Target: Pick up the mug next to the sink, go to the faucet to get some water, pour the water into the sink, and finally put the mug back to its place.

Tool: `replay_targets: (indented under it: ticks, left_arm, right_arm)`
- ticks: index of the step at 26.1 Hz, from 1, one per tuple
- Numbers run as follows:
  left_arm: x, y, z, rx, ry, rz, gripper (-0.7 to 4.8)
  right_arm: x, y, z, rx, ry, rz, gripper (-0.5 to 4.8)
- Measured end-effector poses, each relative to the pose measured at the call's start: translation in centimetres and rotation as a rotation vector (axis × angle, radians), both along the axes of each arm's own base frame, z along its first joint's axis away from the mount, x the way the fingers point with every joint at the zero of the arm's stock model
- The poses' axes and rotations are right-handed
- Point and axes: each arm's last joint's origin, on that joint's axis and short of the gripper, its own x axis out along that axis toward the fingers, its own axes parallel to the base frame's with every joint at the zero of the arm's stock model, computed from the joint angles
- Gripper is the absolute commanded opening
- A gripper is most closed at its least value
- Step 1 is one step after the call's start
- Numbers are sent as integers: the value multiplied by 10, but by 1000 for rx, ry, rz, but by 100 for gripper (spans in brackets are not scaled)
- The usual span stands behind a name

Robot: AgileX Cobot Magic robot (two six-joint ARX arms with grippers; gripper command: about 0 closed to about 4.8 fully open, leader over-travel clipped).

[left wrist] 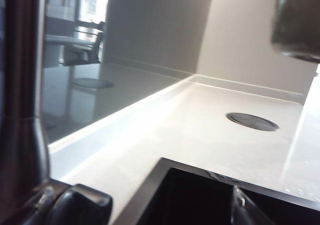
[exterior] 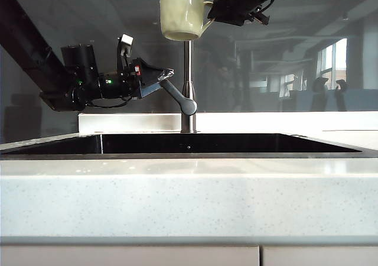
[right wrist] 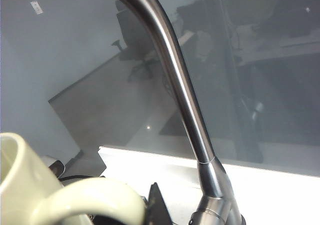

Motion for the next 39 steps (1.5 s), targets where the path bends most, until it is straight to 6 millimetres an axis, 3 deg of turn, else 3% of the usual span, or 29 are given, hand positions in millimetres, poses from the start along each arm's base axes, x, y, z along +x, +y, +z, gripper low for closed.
replay_targets:
  ticks: [13,26,39]
  left_arm:
    - [-1,2,0,17,14,-56,479]
    - [4,2,3,-19,-144,186,479]
    - [10,3,-6,9,-100,300,479]
  right_arm:
    - [0,0,0,0,0,0,-5]
    - [0,0,-1,-3,7,0,-5]
    - [0,0,-1,-6,6,0,-5]
